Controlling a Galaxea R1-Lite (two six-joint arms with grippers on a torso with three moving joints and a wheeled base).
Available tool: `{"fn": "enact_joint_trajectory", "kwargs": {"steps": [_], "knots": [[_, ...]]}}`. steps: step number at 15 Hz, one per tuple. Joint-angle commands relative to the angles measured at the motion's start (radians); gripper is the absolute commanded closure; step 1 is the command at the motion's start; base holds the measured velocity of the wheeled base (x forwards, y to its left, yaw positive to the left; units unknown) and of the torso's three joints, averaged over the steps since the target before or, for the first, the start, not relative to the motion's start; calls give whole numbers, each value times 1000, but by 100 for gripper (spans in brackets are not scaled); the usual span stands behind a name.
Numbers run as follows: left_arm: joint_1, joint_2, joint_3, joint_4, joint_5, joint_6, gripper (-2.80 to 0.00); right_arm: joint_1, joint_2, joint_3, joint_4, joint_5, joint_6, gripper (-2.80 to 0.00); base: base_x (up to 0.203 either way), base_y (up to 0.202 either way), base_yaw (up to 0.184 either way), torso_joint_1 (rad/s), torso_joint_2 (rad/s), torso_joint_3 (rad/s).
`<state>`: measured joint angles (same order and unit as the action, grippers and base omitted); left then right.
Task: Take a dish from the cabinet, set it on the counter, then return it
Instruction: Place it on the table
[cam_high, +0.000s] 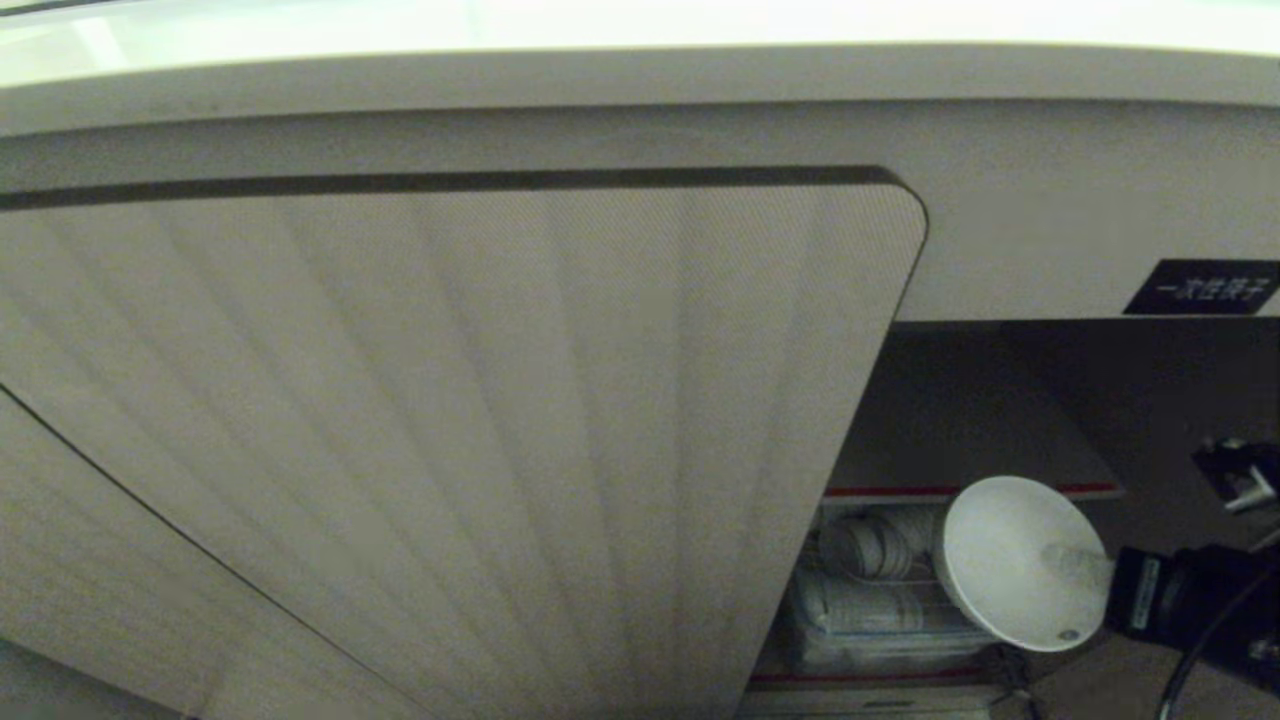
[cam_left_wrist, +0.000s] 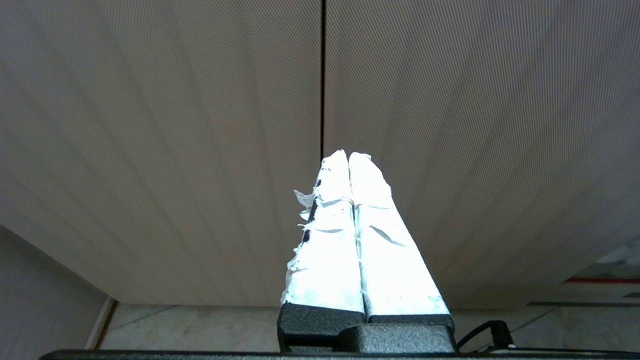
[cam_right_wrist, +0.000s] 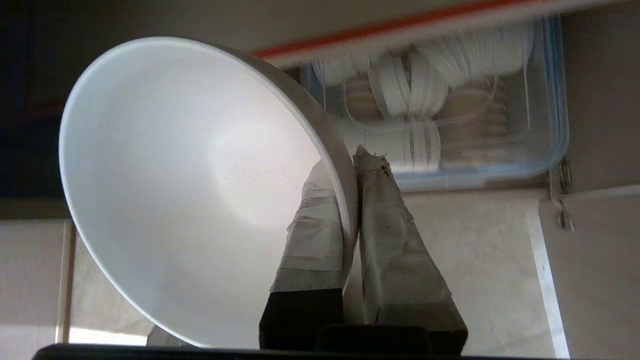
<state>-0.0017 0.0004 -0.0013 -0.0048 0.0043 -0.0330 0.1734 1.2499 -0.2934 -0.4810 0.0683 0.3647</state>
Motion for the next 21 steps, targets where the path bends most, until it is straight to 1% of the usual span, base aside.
{"fn": "enact_joint_trajectory", "kwargs": {"steps": [1,6,9,13,16,19,21], "knots": [[0,0,0,-1,0,-1,0,6,-53,-1,46,2,2,0,0,0,0,0,0,0],[0,0,0,-1,2,-1,0,25,-123,0,148,2,0,0,0,0,0,0,0,0],[0,0,0,-1,0,-1,0,53,-165,3,219,2,-1,0,0,0,0,0,0,0],[0,0,0,0,0,-1,0,66,-191,50,235,3,-46,0,0,0,0,0,0,0],[1,0,1,0,0,-1,0,66,-242,104,243,27,-71,0,0,0,0,0,0,0],[0,0,0,-1,0,-1,0,67,-312,112,340,49,-72,0,0,0,0,0,0,0],[0,0,0,0,0,-1,0,66,-342,112,383,75,-72,0,0,0,0,0,0,0]]}}
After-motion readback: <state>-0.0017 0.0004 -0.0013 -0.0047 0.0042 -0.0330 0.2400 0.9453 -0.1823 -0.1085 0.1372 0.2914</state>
